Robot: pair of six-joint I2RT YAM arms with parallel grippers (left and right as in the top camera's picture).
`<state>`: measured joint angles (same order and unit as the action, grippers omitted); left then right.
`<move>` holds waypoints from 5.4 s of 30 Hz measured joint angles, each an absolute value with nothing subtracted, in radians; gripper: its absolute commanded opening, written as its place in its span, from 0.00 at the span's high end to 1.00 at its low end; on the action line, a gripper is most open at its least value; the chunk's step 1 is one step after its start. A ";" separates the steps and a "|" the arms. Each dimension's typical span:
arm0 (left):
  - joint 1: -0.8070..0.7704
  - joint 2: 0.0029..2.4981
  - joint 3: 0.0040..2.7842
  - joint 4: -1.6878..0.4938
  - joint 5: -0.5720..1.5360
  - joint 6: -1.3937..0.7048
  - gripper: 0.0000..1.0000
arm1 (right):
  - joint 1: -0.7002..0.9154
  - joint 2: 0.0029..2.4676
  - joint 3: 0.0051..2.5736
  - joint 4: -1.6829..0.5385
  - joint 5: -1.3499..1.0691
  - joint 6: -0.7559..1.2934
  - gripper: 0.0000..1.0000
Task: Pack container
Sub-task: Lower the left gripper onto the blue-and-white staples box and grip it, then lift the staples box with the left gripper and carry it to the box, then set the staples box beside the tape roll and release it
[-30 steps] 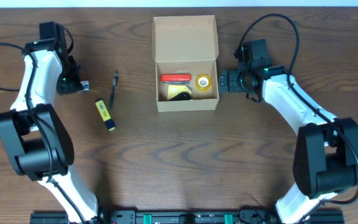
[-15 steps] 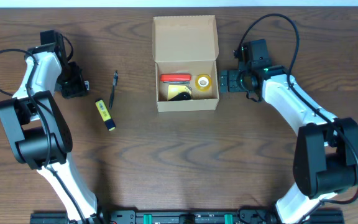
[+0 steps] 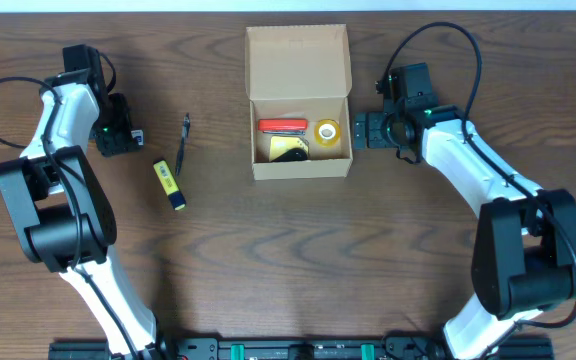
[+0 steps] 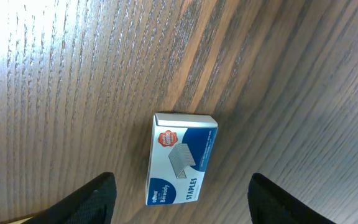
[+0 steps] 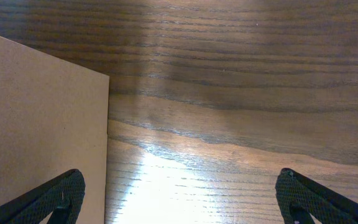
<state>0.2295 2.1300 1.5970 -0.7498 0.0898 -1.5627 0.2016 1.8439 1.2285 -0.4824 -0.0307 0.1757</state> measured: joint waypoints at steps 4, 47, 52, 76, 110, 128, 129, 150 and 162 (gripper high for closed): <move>0.229 2.137 1.597 -0.748 0.097 -1.562 0.30 | 0.202 1.844 1.229 -0.482 -0.031 0.176 0.01; 0.268 2.185 1.598 -0.641 0.160 -1.488 0.36 | 0.202 1.844 1.229 -0.482 -0.031 0.176 0.01; 0.268 2.186 1.598 -0.651 0.175 -1.467 0.48 | 0.202 1.844 1.229 -0.482 -0.031 0.176 0.01; 0.268 2.188 1.599 -0.807 0.188 -1.466 0.64 | 0.202 1.844 1.229 -0.482 -0.031 0.176 0.01; 0.204 2.222 2.105 -1.026 0.010 -1.192 0.73 | 0.202 1.844 1.229 -0.482 -0.031 0.176 0.01; -0.196 2.222 2.312 -0.989 0.106 -0.380 0.76 | 0.202 1.844 1.229 -0.482 -0.031 0.176 0.01; -0.215 2.222 2.312 -0.989 0.114 -0.324 0.74 | 0.202 1.844 1.229 -0.482 -0.031 0.176 0.01; -0.503 2.223 2.312 -1.182 0.295 0.570 0.77 | 0.202 1.844 1.229 -0.482 -0.031 0.176 0.01; -0.519 2.411 2.312 -1.079 0.346 0.835 0.86 | 0.202 1.844 1.229 -0.482 -0.031 0.176 0.01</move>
